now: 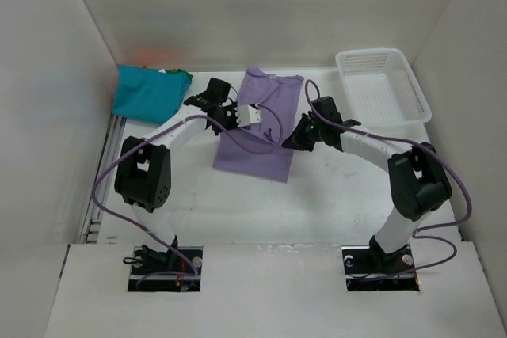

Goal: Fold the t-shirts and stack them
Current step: Fold the folded rectangular tshirt in 1/3 of the way

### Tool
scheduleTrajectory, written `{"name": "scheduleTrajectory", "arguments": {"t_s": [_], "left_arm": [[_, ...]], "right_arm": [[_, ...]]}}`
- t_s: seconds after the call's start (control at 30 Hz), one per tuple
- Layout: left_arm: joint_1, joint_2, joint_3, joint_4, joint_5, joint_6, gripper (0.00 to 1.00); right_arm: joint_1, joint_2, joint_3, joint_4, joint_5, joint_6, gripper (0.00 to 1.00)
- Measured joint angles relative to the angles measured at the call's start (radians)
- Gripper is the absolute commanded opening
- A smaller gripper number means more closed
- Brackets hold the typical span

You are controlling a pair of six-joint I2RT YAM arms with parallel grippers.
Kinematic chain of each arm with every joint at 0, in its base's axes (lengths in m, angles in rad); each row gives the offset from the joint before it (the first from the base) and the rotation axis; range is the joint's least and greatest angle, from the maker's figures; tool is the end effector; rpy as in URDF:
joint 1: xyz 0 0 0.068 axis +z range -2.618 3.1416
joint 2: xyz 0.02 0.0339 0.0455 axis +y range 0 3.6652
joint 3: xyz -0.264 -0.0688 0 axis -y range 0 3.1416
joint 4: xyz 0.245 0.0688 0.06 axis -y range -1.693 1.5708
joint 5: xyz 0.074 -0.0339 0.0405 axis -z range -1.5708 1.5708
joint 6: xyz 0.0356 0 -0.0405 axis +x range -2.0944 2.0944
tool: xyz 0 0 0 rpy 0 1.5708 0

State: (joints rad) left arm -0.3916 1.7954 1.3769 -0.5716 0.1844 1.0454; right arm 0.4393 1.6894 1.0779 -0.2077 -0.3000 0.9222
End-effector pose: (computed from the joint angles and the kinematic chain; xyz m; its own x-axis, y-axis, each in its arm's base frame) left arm 0.3551 -0.1537 0.2350 0.0174 0.9129 -0.4078 0.9034 0.1604 0.3977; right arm 0.3214 0.1626 0.2052 -0.8688 0.4330 -0.2404 0.1712 0.7181 0.6746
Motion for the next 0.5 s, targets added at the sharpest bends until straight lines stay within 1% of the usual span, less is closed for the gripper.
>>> {"name": "scheduleTrajectory", "arguments": {"t_s": [0.1,0.2,0.3,0.33,0.4,0.47,0.5], "left_arm": [[0.01,0.058,0.038,0.016,-0.005,-0.006,0.07],[0.019,0.093,0.06,0.034,-0.011,-0.007,0.09],[0.027,0.11,0.062,0.057,-0.019,-0.007,0.13],[0.03,0.115,0.062,0.066,-0.021,-0.007,0.16],[0.032,0.128,0.063,0.09,-0.032,-0.008,0.24],[0.034,0.148,0.063,0.132,-0.054,-0.01,0.3],[0.034,0.161,0.064,0.154,-0.067,-0.011,0.32]], "right_arm": [[-0.024,0.066,0.059,-0.009,-0.023,-0.027,0.06],[-0.039,0.134,0.12,-0.01,-0.045,-0.048,0.11],[-0.051,0.201,0.172,-0.01,-0.067,-0.069,0.23],[-0.056,0.223,0.188,-0.01,-0.072,-0.077,0.3],[-0.071,0.258,0.212,-0.011,-0.077,-0.091,0.4],[-0.092,0.279,0.229,-0.012,-0.08,-0.103,0.47],[-0.106,0.285,0.236,-0.011,-0.08,-0.107,0.47]]}}
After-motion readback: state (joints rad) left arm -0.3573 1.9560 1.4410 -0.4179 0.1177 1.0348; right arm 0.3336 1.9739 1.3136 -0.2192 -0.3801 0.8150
